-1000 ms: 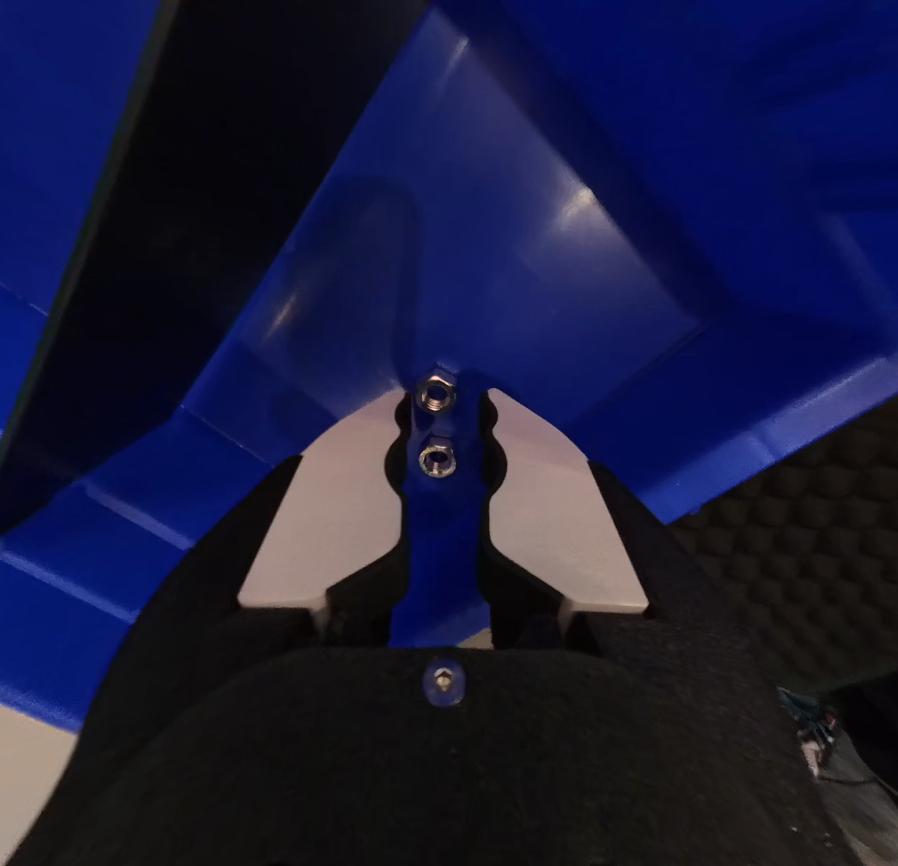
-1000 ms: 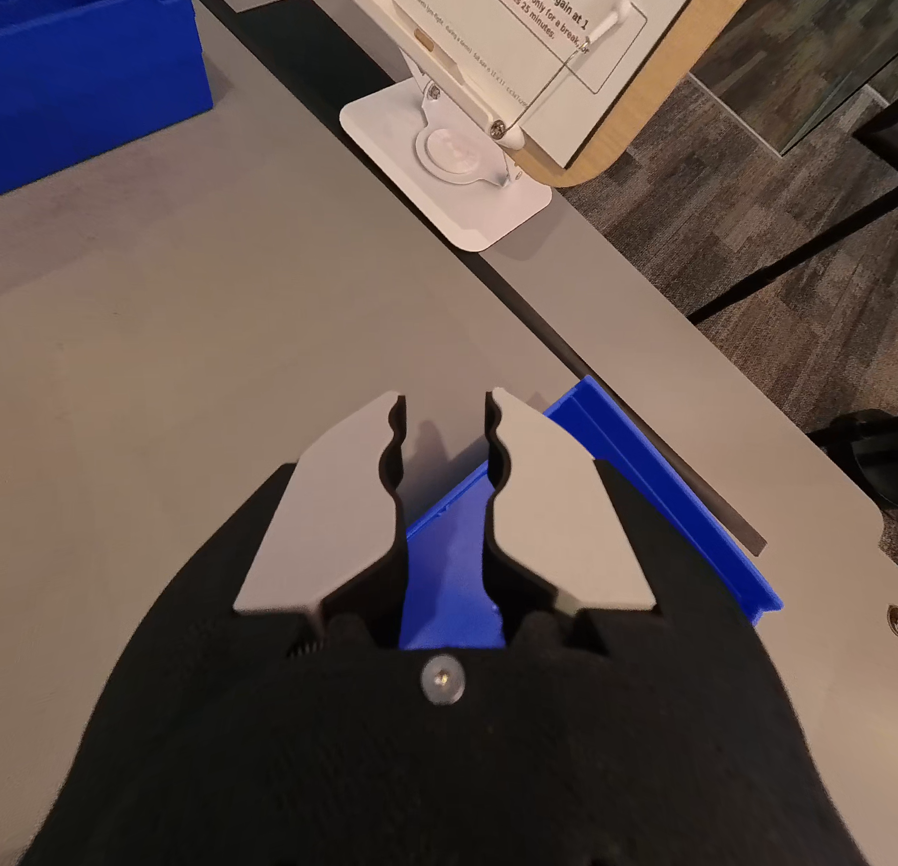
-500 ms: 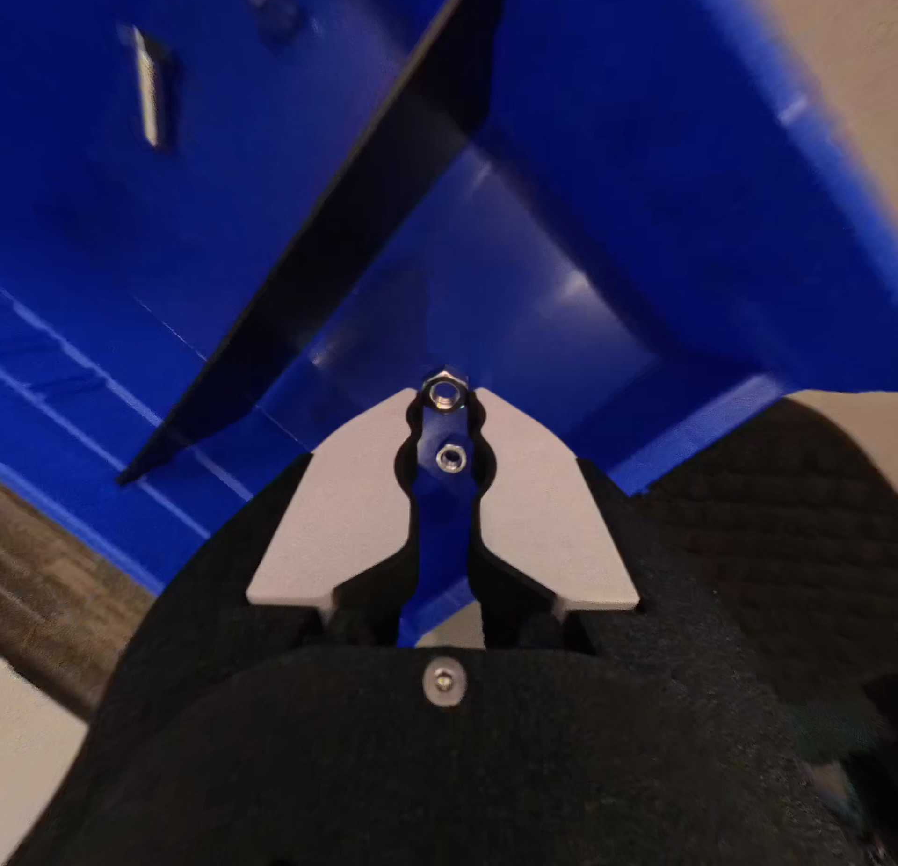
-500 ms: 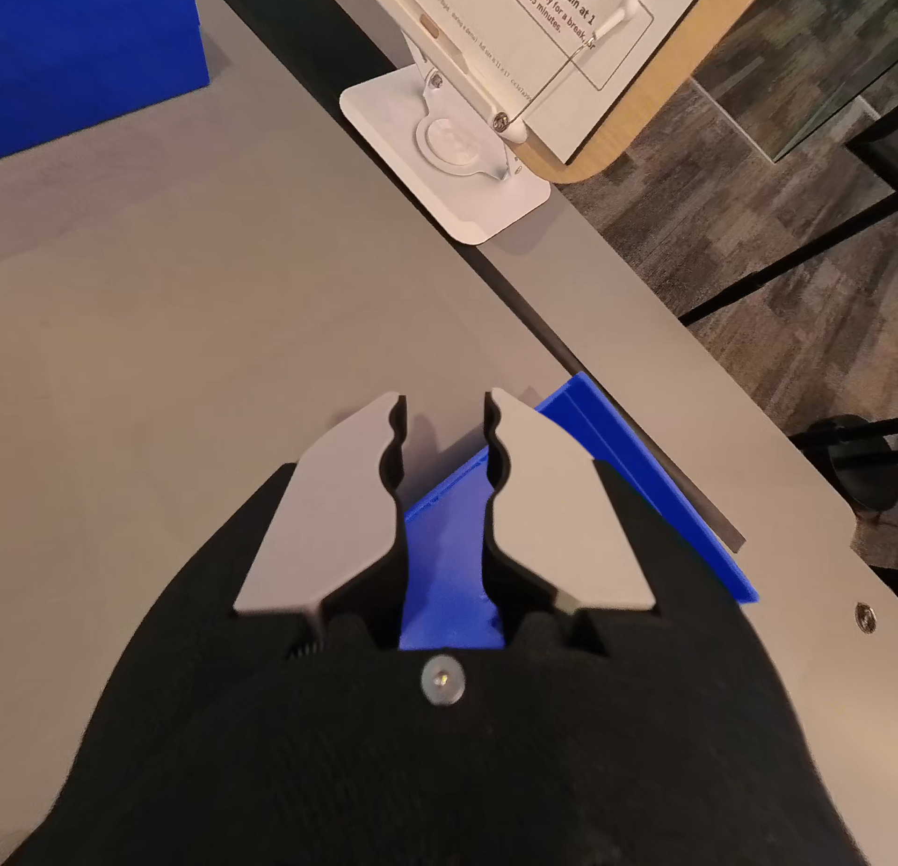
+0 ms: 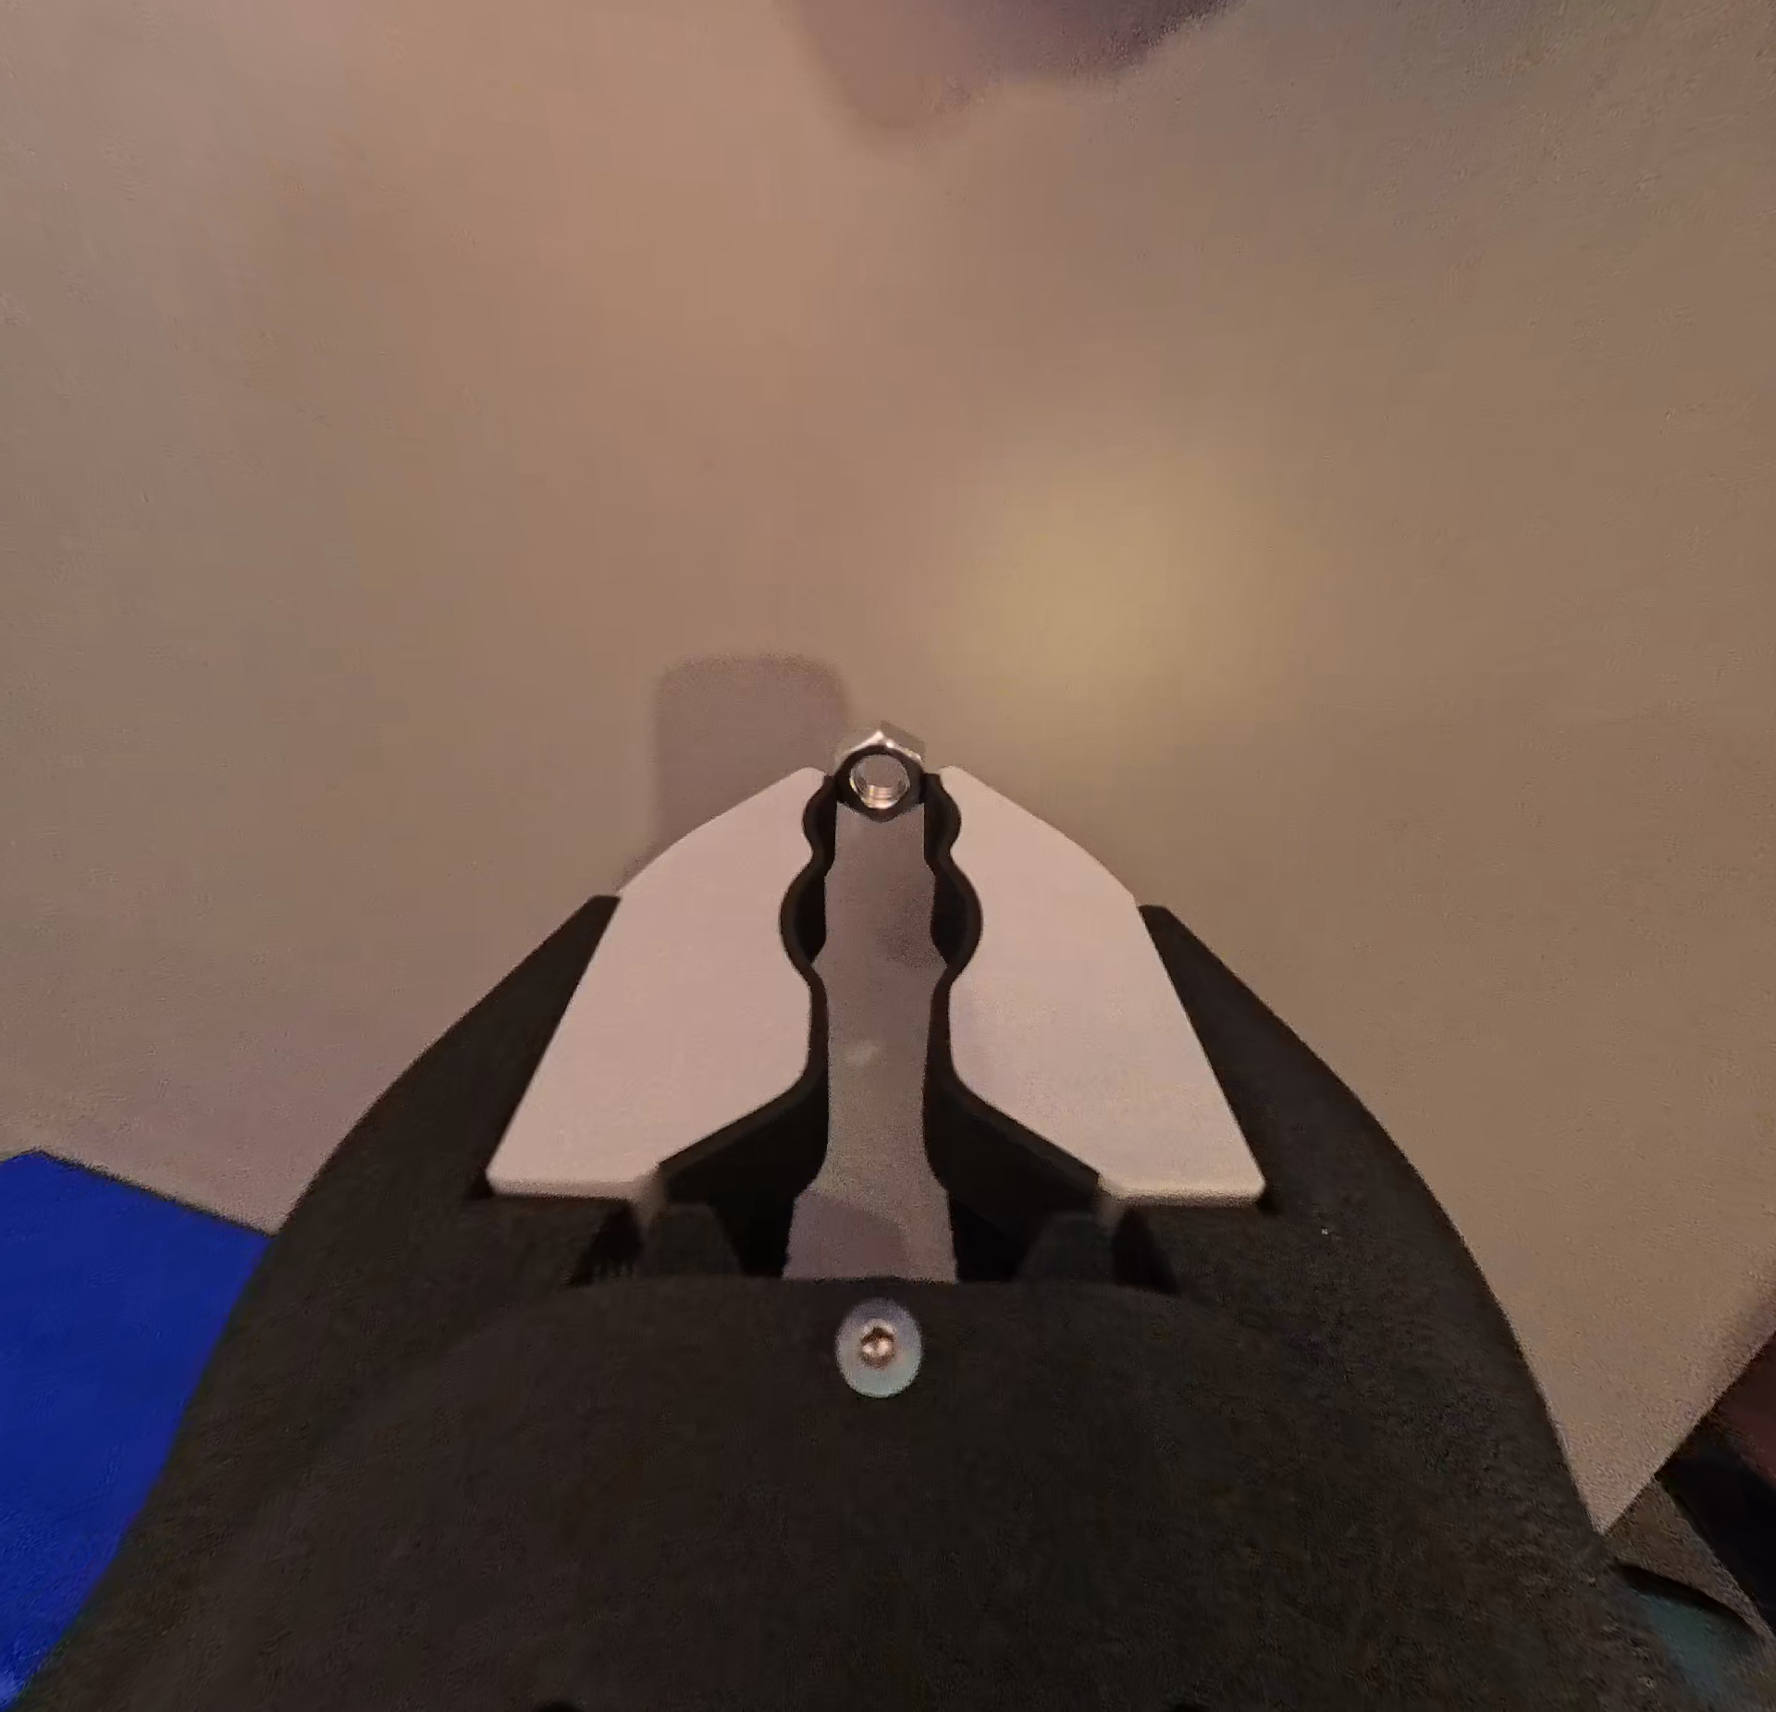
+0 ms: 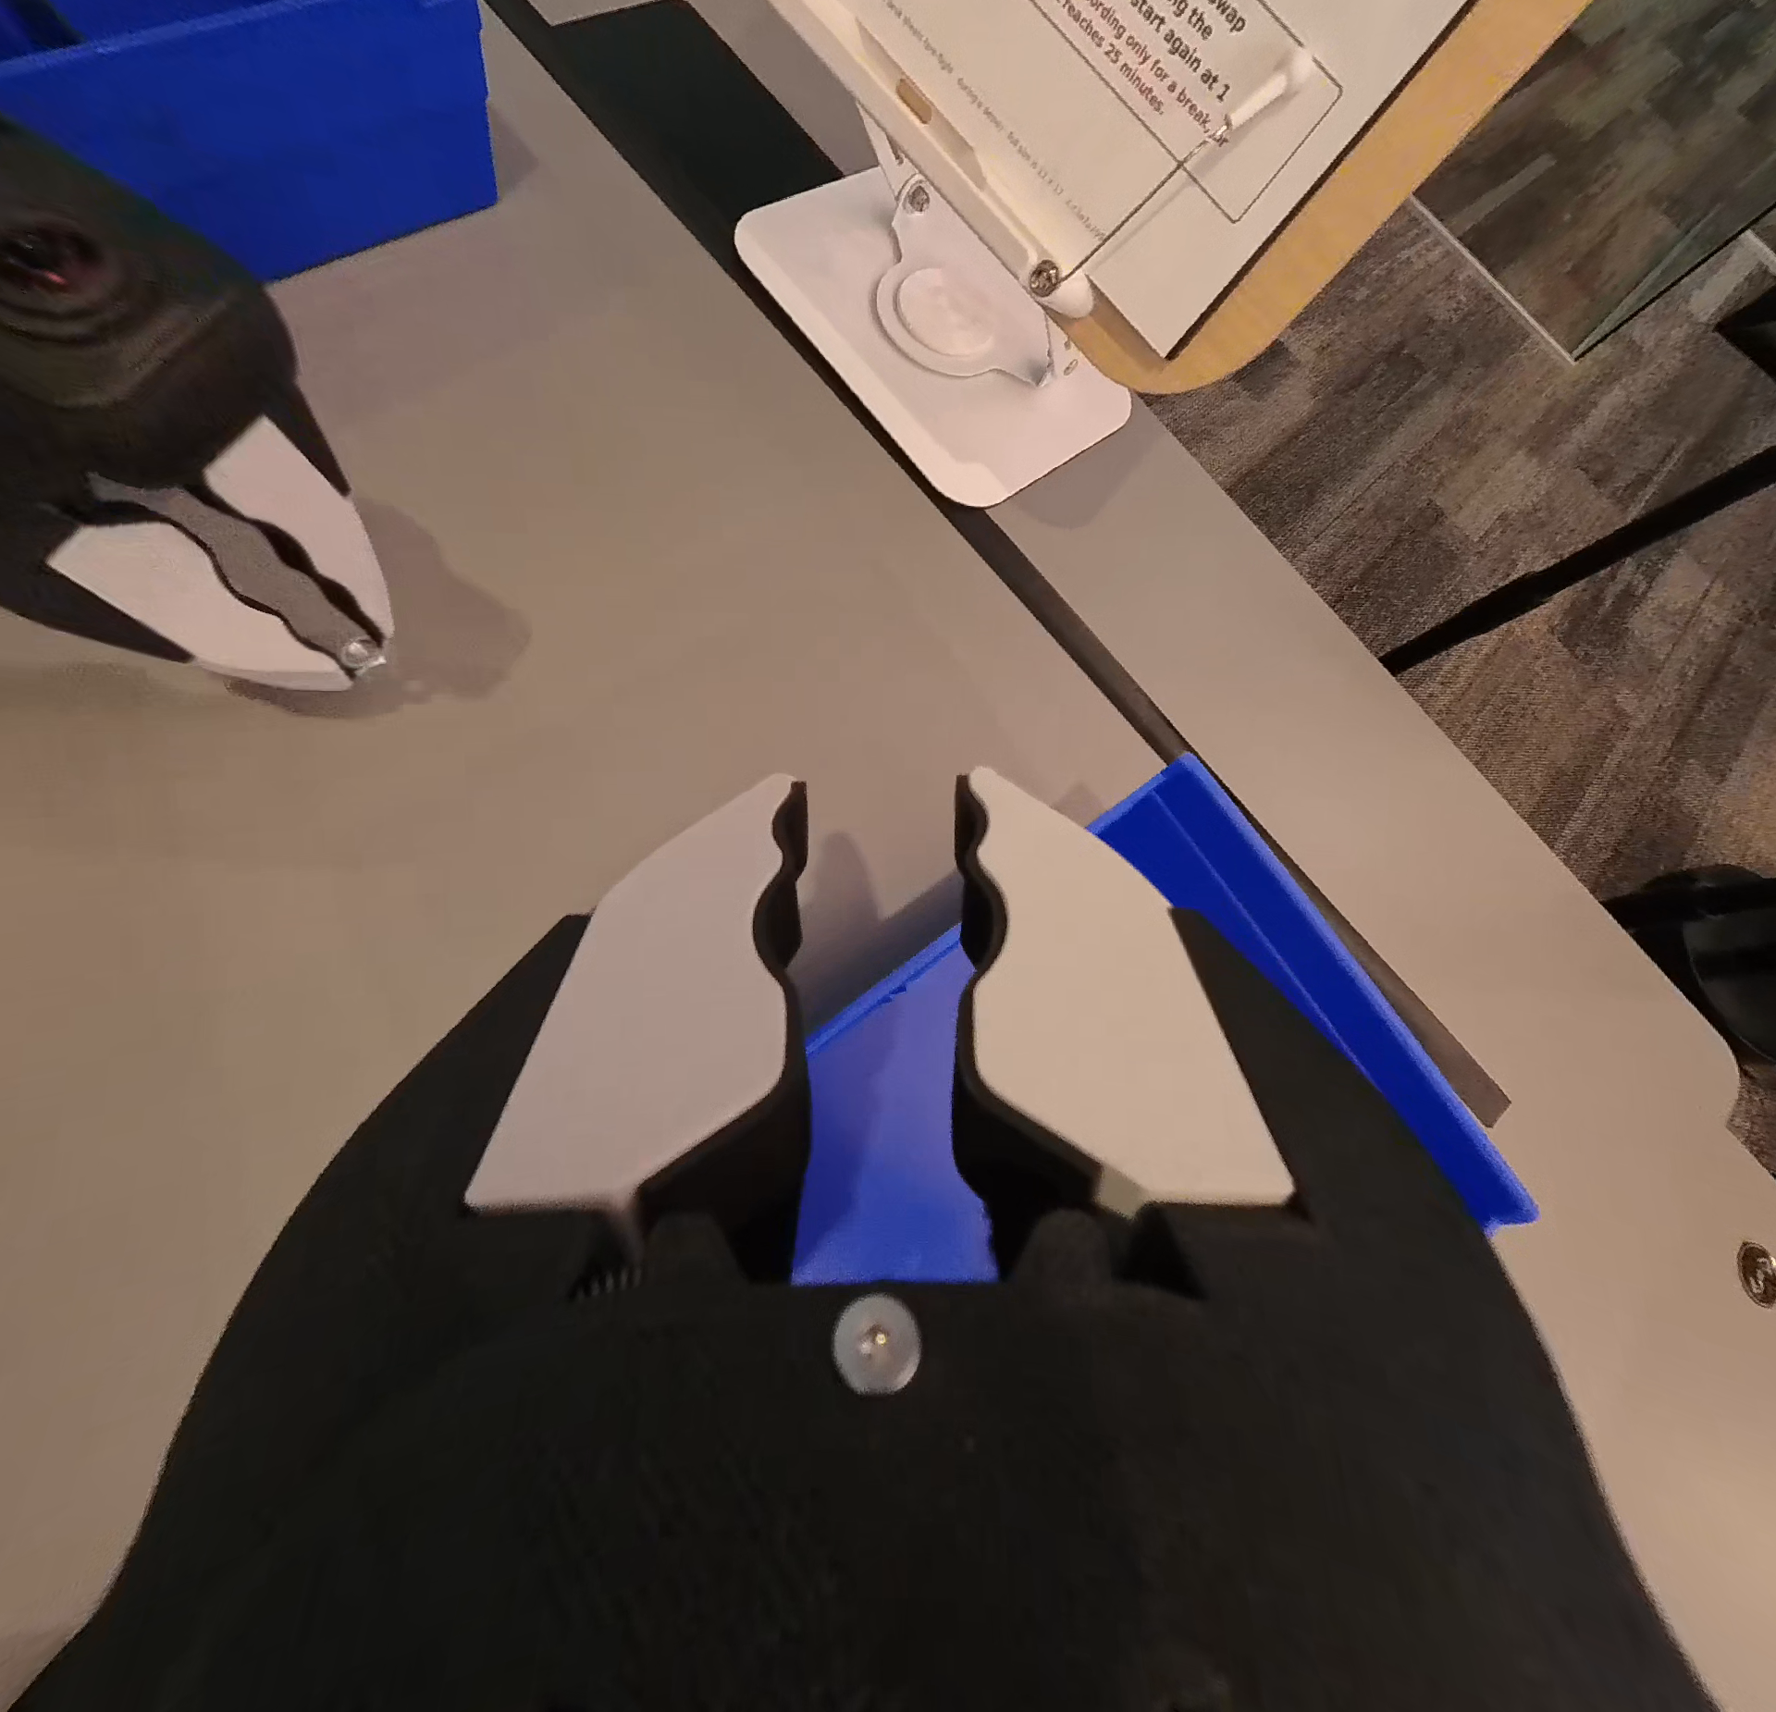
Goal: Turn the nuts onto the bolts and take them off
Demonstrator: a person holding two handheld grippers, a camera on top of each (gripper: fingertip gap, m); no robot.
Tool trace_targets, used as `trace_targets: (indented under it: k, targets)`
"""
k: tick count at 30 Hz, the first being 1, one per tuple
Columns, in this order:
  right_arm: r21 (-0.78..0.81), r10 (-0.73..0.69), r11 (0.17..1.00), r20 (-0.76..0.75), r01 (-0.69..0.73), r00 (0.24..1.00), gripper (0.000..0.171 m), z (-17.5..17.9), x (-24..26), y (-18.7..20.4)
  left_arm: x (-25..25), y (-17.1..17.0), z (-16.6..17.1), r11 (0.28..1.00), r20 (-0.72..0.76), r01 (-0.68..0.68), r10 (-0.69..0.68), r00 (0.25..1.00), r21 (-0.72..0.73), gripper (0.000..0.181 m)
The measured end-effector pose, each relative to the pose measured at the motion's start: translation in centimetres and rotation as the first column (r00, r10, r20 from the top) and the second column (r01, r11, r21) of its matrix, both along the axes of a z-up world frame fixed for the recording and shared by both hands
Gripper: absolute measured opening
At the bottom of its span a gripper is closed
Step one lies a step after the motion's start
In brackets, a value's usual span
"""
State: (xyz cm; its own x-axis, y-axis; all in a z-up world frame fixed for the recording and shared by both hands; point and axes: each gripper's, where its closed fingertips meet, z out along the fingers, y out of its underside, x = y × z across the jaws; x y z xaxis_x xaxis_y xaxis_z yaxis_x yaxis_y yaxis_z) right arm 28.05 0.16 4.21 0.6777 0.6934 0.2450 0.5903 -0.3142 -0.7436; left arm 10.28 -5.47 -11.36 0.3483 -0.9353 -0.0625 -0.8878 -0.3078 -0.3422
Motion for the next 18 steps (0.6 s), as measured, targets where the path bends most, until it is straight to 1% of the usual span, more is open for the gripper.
trace_targets:
  k: [2,5,9,13,18]
  targets:
    - [-0.008,0.006,1.000,-0.004,-0.006,1.000,0.030,0.0,0.0,-0.1,0.8,0.5,-0.9,1.000,0.007,-0.003,0.003,1.000,-0.025,0.017]
    - [-0.012,0.002,1.000,0.004,-0.002,1.000,0.030,-0.1,0.2,0.1,0.8,0.8,-2.2,0.999,-0.037,0.009,-0.011,0.999,-0.036,0.017]
    - [-0.027,-0.003,1.000,0.004,0.003,1.000,0.030,-0.5,0.4,0.4,1.2,-0.5,-3.5,0.995,-0.039,0.033,-0.037,0.999,-0.095,0.017]
    - [-0.044,-0.009,0.999,0.023,0.010,1.000,0.030,-1.1,0.6,0.6,1.3,-0.9,-4.5,0.994,-0.078,0.066,-0.073,0.994,-0.084,0.017]
    - [-0.055,-0.021,0.998,0.028,0.023,0.999,0.031,-1.3,0.8,0.8,1.5,-1.3,-4.5,0.993,-0.073,0.083,-0.090,0.993,-0.089,0.017]
